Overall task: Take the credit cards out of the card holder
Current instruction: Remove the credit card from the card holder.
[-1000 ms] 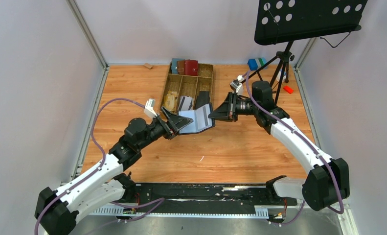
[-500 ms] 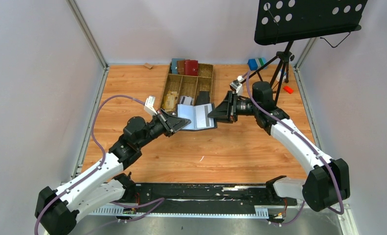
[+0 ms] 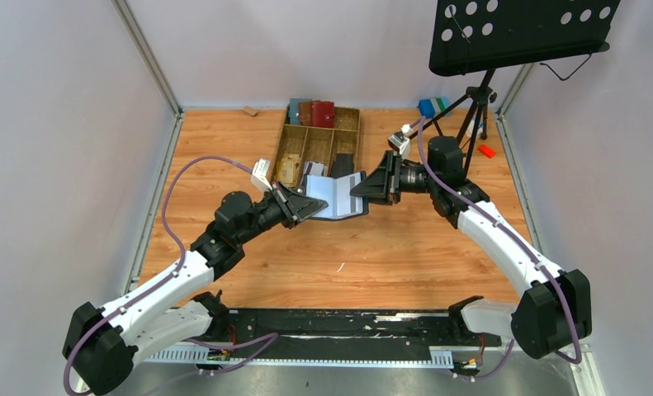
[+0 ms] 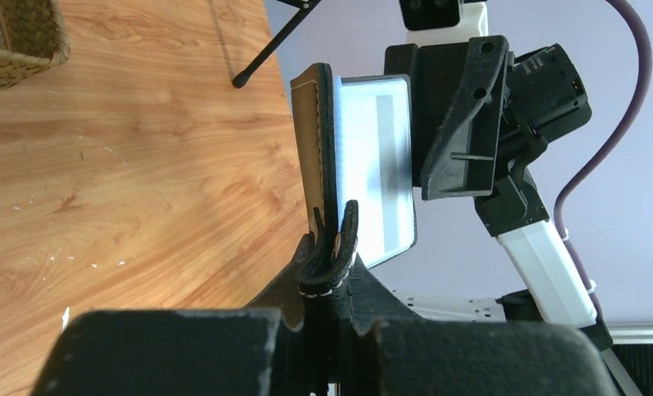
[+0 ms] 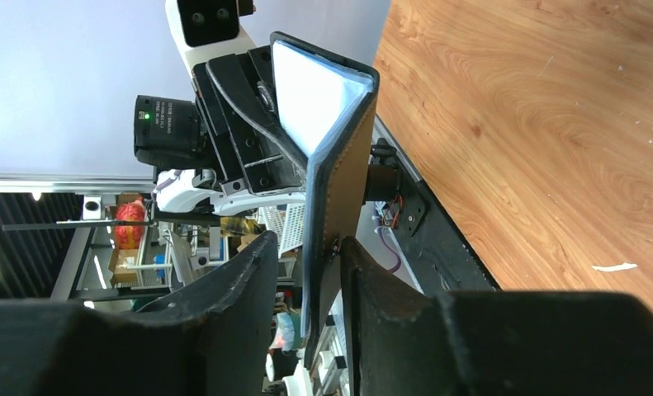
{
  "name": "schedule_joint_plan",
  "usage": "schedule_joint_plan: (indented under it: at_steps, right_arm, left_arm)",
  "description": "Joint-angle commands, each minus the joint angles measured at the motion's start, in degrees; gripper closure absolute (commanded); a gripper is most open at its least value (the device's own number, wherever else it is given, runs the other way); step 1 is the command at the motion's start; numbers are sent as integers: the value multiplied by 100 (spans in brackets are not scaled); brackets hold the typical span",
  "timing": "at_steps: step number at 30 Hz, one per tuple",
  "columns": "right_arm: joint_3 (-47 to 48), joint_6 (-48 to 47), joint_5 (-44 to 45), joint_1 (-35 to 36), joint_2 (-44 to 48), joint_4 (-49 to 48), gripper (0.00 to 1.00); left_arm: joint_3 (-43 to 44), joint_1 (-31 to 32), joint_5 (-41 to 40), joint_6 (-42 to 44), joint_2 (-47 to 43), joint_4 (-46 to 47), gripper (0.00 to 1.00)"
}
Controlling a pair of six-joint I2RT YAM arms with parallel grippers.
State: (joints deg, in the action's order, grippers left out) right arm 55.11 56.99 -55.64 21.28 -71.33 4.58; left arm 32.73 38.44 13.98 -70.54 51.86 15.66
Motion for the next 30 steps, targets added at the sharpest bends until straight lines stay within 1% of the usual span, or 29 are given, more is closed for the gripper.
schedule_joint_plan:
  at_steps: [1,6,7,9,13,15,18,21,23,25,28,29,30]
  right_arm:
    - [135,82,-105,3,210,-571,64]
    - [-51,409,-185,-1,197,-1131,65]
    - [-62,439,-199,-1,192,-1209,66]
    - [-42,445,-208,7,176,-1256,70]
    - [-16,386,-210,33,108,-1121,84]
    - [-19,322,-194,43,94,-1026,86]
    - [195,-100,-94,52,49,-259,84]
    - [356,-414,-3,71,-4,271,85]
    - [499,-683,117,82,-70,768,79]
    - [621,-987,241,93,-143,1301,77]
    - [706,-1208,379,96,-195,1684,75]
    - [687,-1184,347,96,-199,1647,77]
    - [640,-1121,288,102,-191,1518,80]
  left_arm:
    - [118,-29,16,-15,0,438,100]
    - [174,-22,151,-12,123,518,100]
    - [174,-22,176,-19,149,539,100]
    - [174,-21,232,-39,187,587,100]
    - [282,-20,328,-37,303,677,100]
    - [345,-16,355,-23,342,683,100]
    - [399,-18,385,-2,383,684,100]
    - [409,-20,410,-12,414,708,100]
    - [430,-16,421,6,424,683,100]
    - [487,-20,413,77,418,551,100]
    - [579,-15,419,206,410,345,100]
    - [586,-20,422,215,399,337,100]
    - [586,-20,421,211,397,333,100]
